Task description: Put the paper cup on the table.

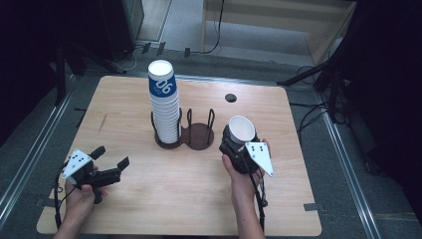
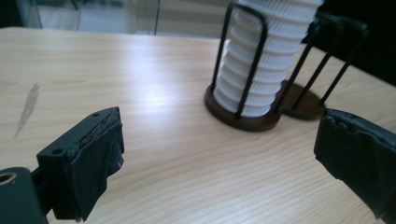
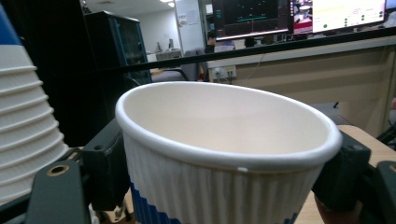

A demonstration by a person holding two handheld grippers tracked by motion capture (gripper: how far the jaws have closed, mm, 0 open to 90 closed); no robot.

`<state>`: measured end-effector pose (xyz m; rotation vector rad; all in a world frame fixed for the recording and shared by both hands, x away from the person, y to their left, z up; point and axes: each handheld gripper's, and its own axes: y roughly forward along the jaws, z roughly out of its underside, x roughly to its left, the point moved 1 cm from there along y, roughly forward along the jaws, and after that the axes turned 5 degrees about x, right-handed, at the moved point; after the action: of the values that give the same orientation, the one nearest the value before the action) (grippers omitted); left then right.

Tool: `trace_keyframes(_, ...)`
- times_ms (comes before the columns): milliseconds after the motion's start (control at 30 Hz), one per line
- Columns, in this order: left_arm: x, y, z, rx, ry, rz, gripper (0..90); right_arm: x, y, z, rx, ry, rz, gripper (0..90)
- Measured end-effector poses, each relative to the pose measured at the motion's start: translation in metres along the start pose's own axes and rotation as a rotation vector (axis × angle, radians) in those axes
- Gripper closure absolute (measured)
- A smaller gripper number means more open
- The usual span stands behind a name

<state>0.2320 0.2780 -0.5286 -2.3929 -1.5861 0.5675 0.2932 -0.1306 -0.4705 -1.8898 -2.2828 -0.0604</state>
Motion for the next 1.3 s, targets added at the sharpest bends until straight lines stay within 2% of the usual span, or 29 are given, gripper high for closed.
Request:
trace_keyframes(133, 0.011, -0.002, 0.002, 0.028, -0.001, -0.029, 2.3, -0.009, 0.006, 0.001, -0.003, -0.008, 0.019, 20.6)
trace_keyframes(400, 0.031, -0.003, 0.008, 0.066, -0.019, -0.081, 2.3, -0.025, 0.019, 0.004, -0.032, -0.028, 0.024, 20.6)
trace_keyframes(500, 0.035, -0.003, 0.010, 0.076, -0.017, -0.088, 2.4, -0.030, 0.025, 0.006, -0.027, -0.056, 0.035, 20.7)
trace_keyframes(533, 0.036, -0.003, 0.010, 0.075, -0.020, -0.105, 3.8, -0.031, 0.028, 0.007, -0.022, -0.064, 0.037, 20.7)
trace_keyframes(600, 0.038, -0.003, 0.012, 0.074, -0.016, -0.157, 13.5, -0.034, 0.032, 0.009, -0.016, -0.074, 0.040, 20.7)
trace_keyframes(800, 0.041, -0.003, 0.014, 0.096, -0.020, -0.141, 13.1, -0.040, 0.047, 0.014, 0.008, -0.112, 0.053, 20.7)
trace_keyframes(967, 0.041, -0.003, 0.016, 0.124, -0.017, -0.105, 2.6, -0.042, 0.060, 0.018, 0.028, -0.141, 0.062, 20.7)
trace_keyframes(1100, 0.041, -0.004, 0.017, 0.116, -0.020, -0.097, 1.9, -0.043, 0.068, 0.023, 0.044, -0.171, 0.070, 20.7)
trace_keyframes(1300, 0.038, -0.003, 0.019, 0.112, -0.008, -0.098, 1.9, -0.046, 0.080, 0.029, 0.051, -0.167, 0.090, 20.4)
